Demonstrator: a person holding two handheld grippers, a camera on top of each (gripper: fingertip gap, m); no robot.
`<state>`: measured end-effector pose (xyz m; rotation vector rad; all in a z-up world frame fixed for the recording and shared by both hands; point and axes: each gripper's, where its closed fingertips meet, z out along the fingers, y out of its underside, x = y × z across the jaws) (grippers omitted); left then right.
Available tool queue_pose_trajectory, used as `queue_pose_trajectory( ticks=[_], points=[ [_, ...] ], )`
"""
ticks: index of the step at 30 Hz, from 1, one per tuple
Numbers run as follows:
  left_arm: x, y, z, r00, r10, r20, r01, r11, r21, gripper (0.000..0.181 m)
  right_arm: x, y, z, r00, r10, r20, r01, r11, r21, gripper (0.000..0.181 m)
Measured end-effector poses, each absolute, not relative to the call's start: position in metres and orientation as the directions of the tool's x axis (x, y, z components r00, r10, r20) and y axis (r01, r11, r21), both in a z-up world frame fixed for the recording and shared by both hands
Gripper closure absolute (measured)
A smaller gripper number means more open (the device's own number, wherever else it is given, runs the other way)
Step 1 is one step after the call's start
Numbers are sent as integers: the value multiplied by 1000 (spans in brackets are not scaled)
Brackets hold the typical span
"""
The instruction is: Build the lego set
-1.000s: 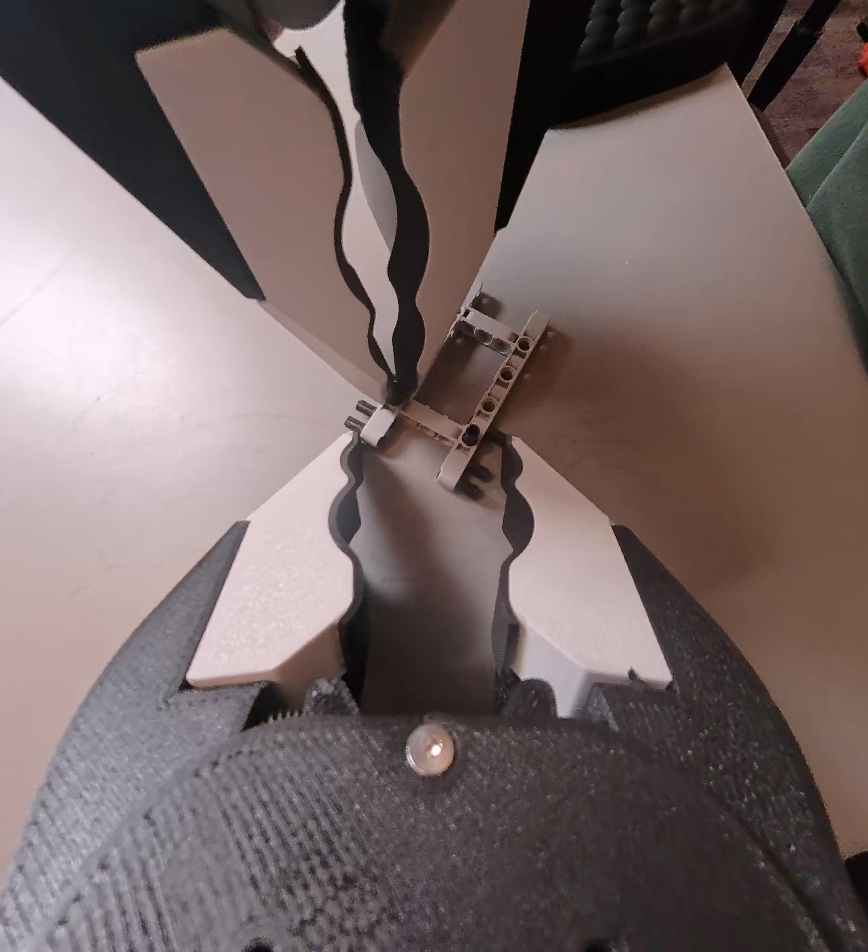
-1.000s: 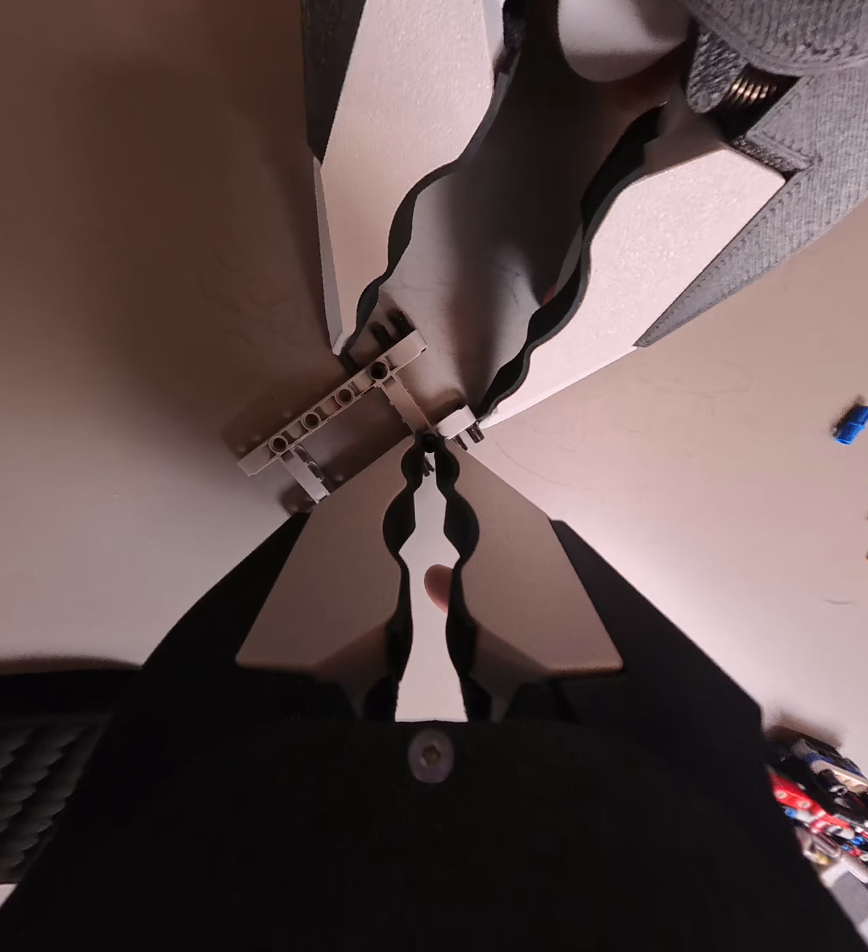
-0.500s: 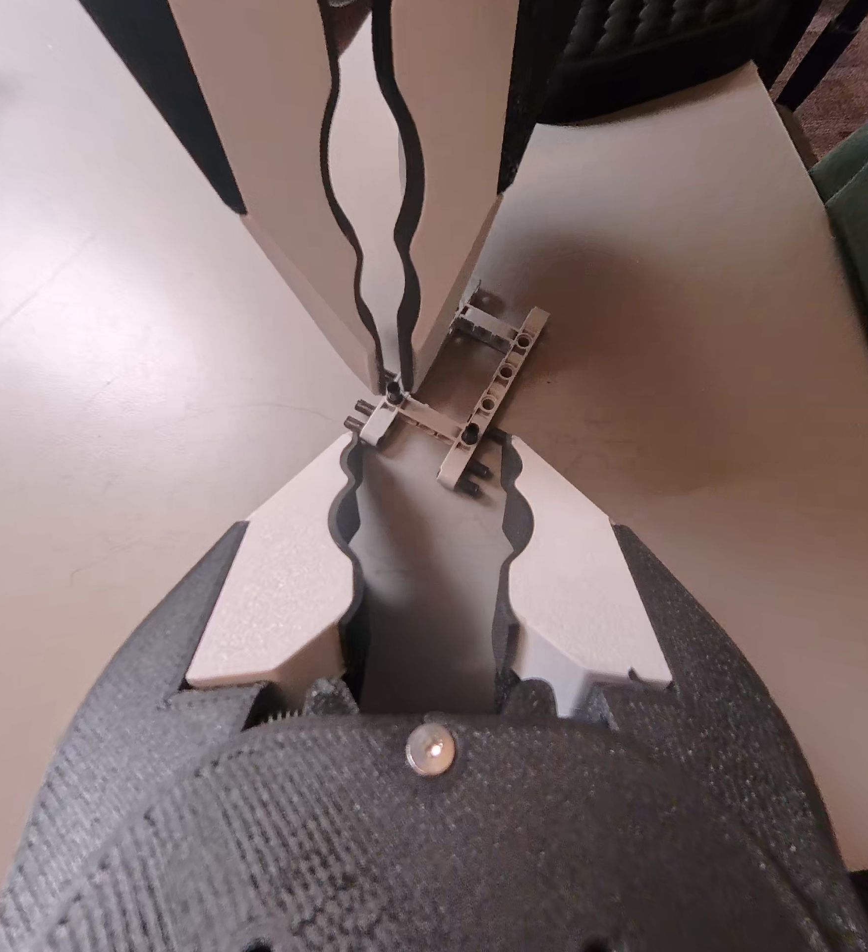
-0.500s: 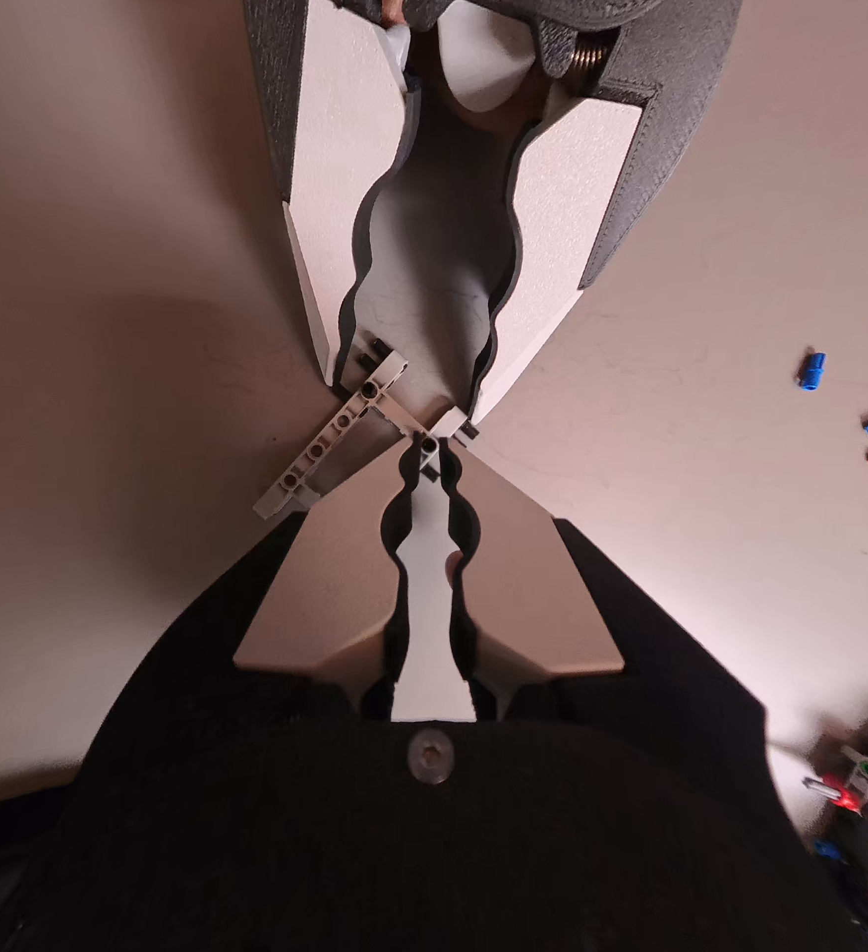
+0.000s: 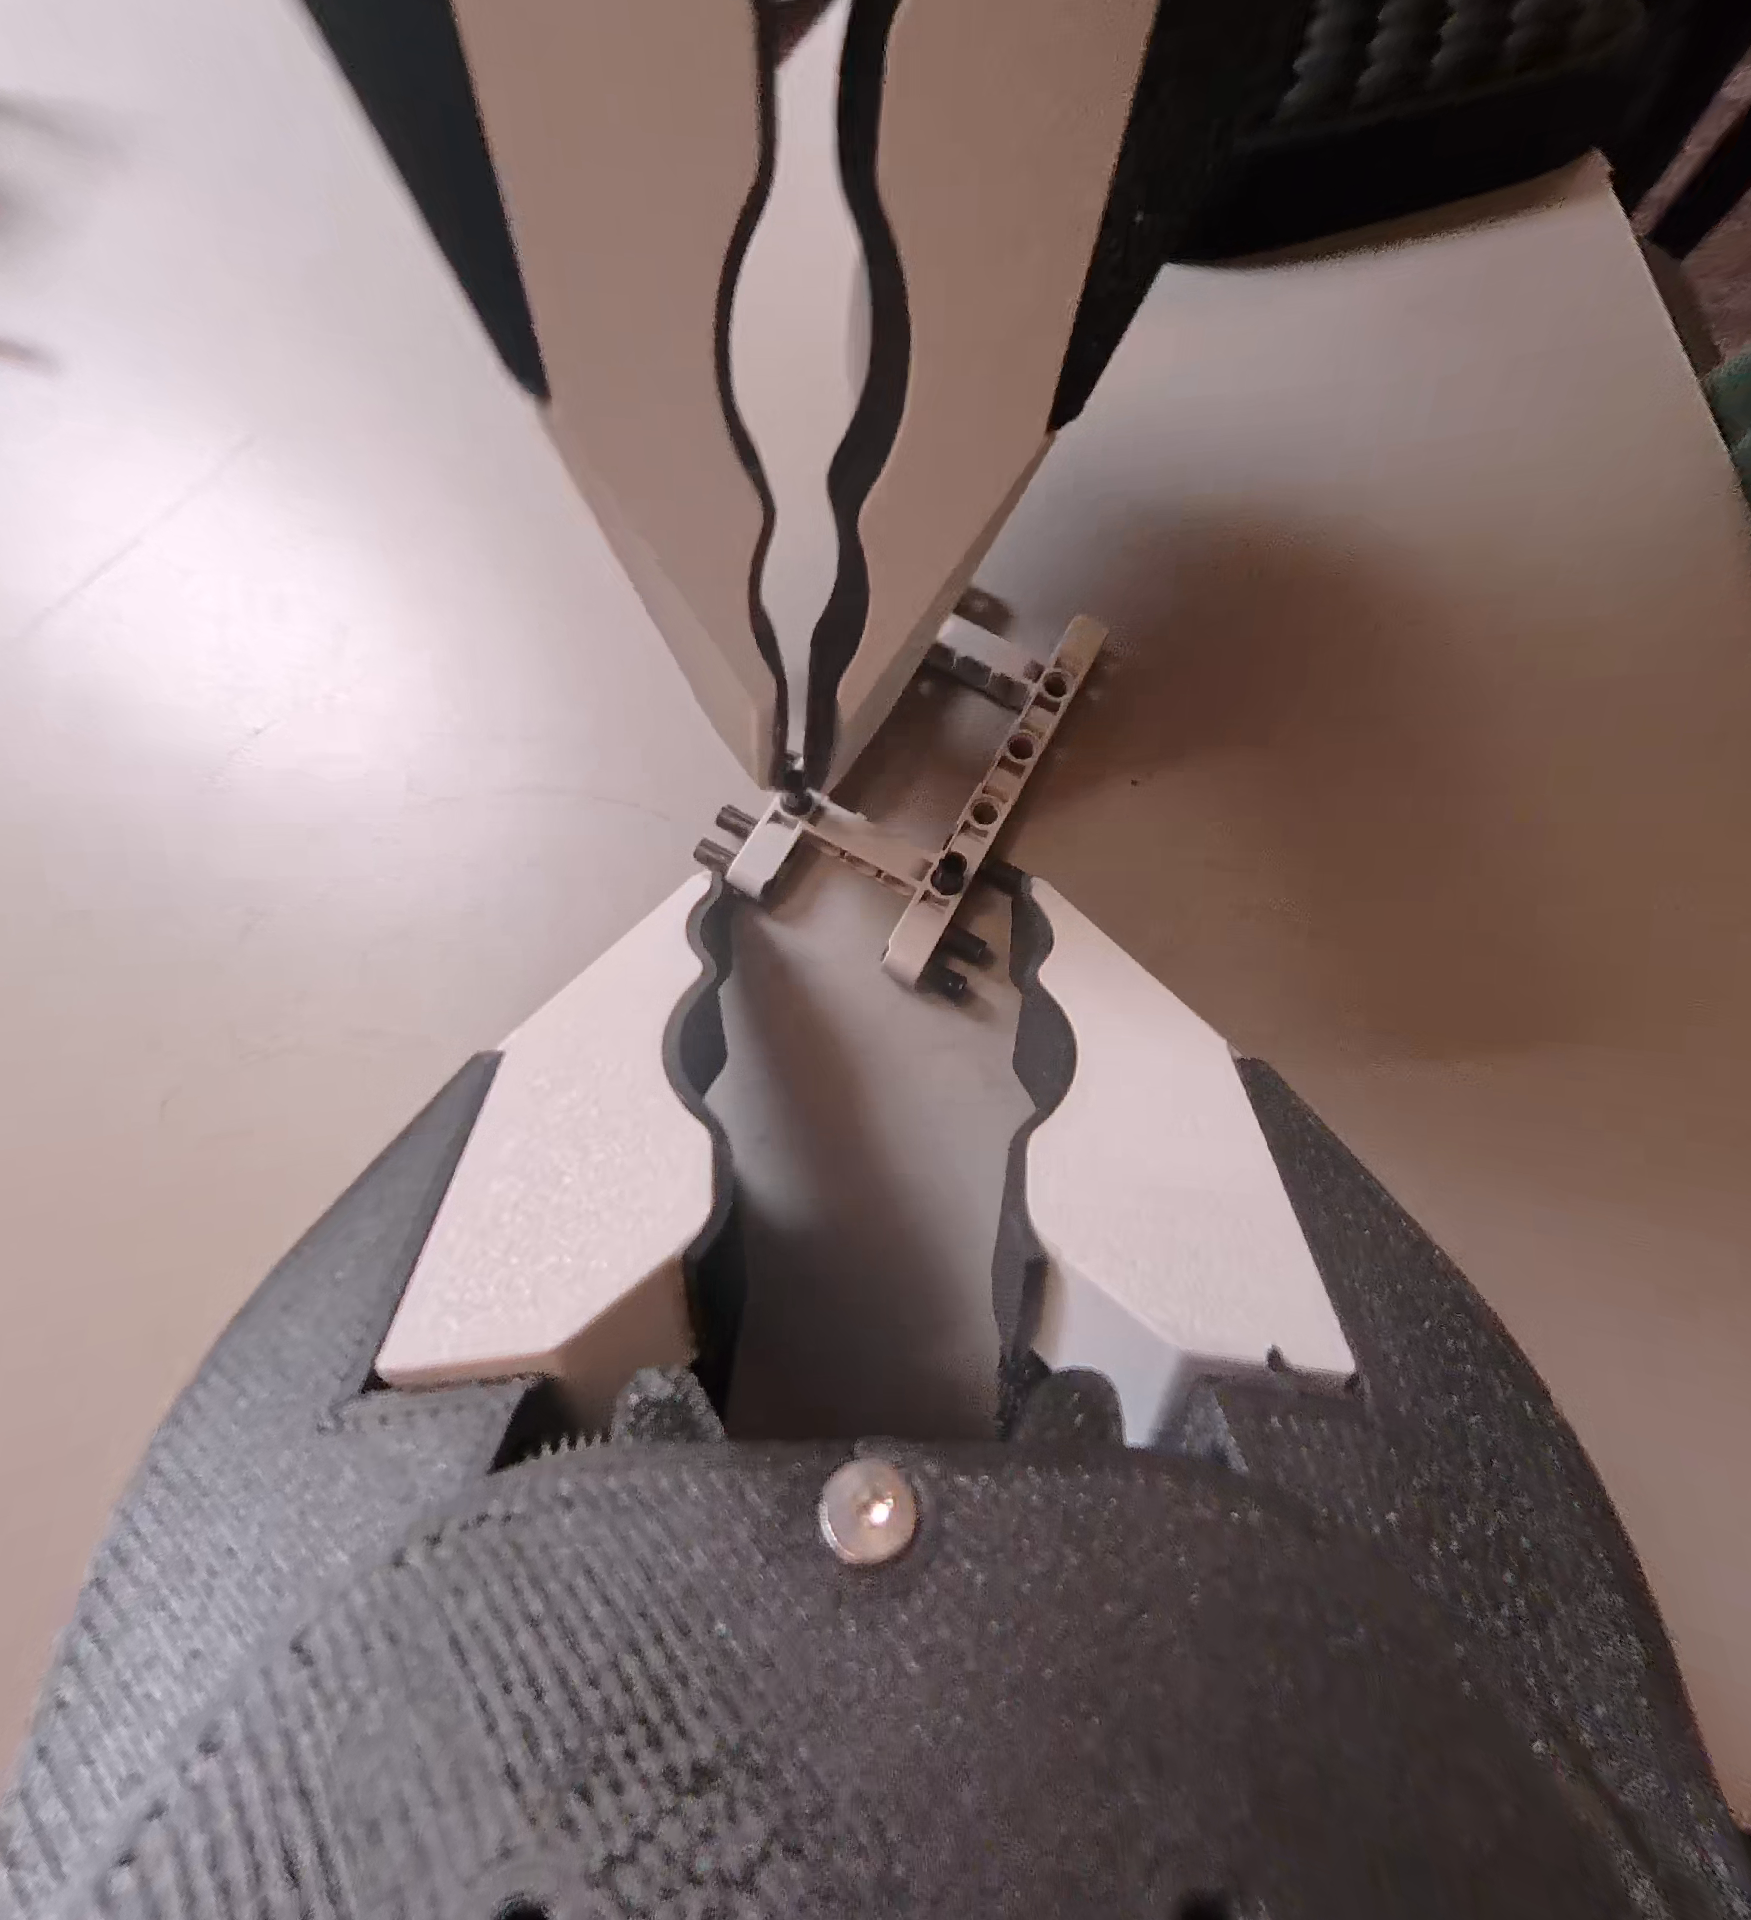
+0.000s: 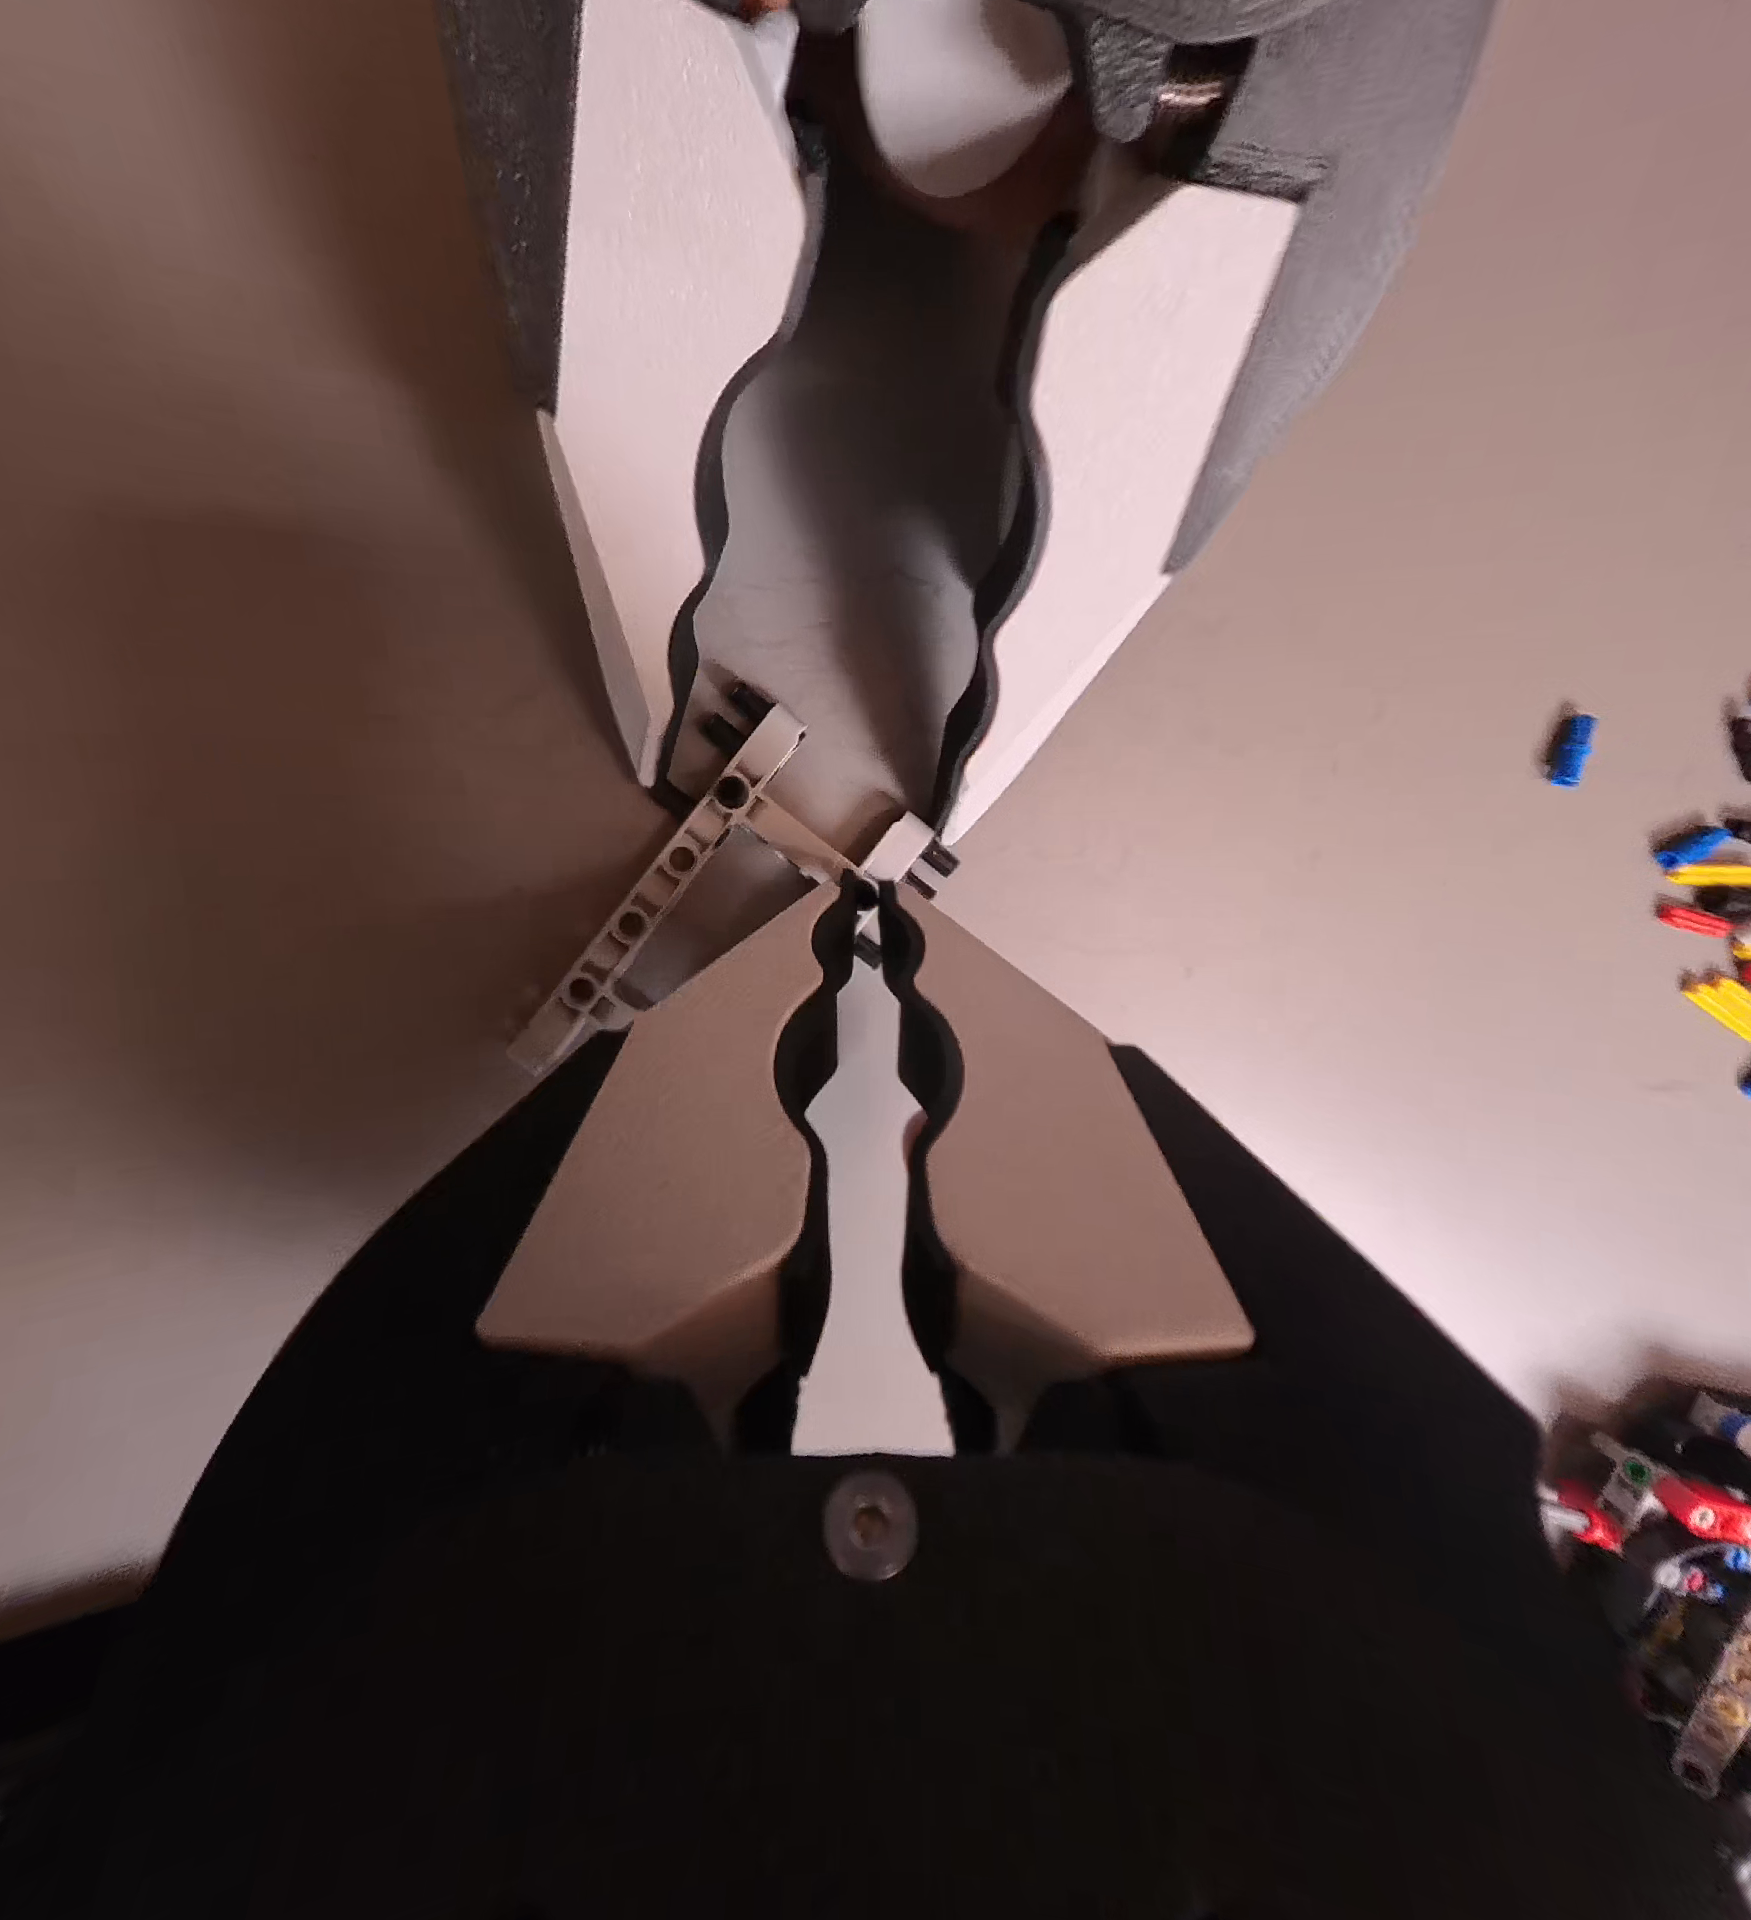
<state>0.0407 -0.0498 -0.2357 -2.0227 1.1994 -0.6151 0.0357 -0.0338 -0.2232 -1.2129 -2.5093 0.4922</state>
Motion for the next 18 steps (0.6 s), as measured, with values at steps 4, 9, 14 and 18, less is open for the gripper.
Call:
queue_pose_trajectory(
  ticks=[4,9,14,18],
  points=[
    [29,-40,-235,623,-780,61,-485,-446,-753,128,42,-29,-202,-462,877,133,690,450,-567,156],
    [22,-31,-234,762,-640,103,-369,-559,-743,128,64,-20,-215,-356,919,171,717,386,-581,129],
    [23,-33,-235,785,-616,70,-368,-553,-747,124,59,-14,-228,-340,928,153,702,359,-615,132],
    [21,-45,-232,749,-660,54,-397,-513,-761,123,56,-9,-231,-407,903,139,679,401,-615,145]
  ],
)
